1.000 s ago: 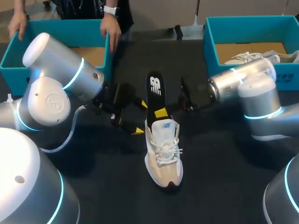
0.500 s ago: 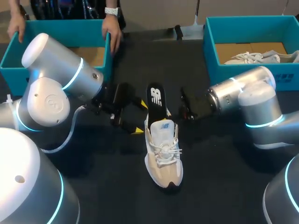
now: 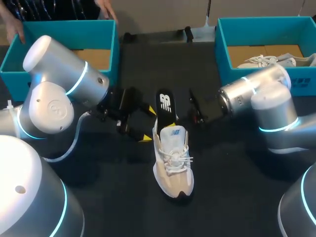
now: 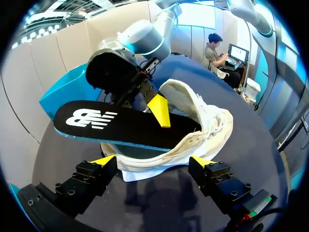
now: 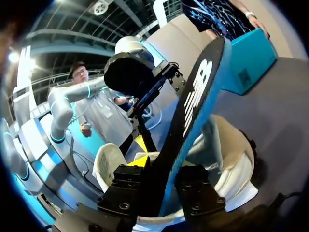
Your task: Take the shoe out of the shoebox, open the shoe tongue, remove and reinsert the insole, then place the shoe into the shoebox
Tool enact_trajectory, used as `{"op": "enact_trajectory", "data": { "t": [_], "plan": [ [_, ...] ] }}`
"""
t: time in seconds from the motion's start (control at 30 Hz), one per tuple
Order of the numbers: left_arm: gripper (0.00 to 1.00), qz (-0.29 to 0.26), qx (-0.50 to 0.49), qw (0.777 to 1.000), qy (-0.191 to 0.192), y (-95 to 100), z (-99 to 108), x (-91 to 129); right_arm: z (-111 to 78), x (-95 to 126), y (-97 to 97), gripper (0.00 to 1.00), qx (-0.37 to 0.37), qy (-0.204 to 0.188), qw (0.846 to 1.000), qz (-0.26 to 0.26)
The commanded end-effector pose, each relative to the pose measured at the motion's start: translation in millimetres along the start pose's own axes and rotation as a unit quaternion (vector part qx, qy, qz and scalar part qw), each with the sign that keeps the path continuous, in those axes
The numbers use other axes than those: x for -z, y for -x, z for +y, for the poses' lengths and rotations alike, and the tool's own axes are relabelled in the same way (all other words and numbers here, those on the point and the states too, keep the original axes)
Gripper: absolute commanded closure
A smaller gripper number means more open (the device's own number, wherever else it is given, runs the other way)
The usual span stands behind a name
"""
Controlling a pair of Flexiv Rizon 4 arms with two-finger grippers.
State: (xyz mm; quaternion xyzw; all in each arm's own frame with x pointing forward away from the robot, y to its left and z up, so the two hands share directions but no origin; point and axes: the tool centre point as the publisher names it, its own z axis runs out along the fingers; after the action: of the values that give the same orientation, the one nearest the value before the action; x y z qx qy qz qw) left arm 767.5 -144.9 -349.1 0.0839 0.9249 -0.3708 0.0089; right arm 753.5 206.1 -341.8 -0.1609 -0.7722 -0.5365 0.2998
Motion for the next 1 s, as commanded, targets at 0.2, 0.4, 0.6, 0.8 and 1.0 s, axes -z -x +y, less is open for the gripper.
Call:
{"op": "enact_trajectory", "data": {
  "t": [0.2, 0.4, 0.6, 0.8, 1.0],
  "plan": [
    [0.00, 0.000, -0.002, 1.000, -0.001, -0.2, 0, -1, 17.6, 3, 5.3, 0.69, 0.012, -0.014, 1.000, 0.000],
    [0.00, 0.001, -0.002, 1.000, -0.001, -1.0, 0, -2, 21.4, 2, 12.6, 0.96, 0.012, -0.023, 1.000, 0.012],
    [0.00, 0.000, -0.001, 1.000, -0.001, -1.5, 0, -1, 12.0, -1, 8.4, 1.00, -0.010, -0.035, 0.999, 0.019],
    [0.00, 0.000, -0.002, 1.000, -0.003, -1.5, -1, -2, -4.6, -4, -2.6, 1.00, -0.039, -0.038, 0.998, 0.024],
    [0.00, 0.003, -0.001, 1.000, -0.003, -1.5, 0, -3, -12.8, -8, -9.5, 1.00, -0.070, -0.054, 0.996, 0.027]
  ]
}}
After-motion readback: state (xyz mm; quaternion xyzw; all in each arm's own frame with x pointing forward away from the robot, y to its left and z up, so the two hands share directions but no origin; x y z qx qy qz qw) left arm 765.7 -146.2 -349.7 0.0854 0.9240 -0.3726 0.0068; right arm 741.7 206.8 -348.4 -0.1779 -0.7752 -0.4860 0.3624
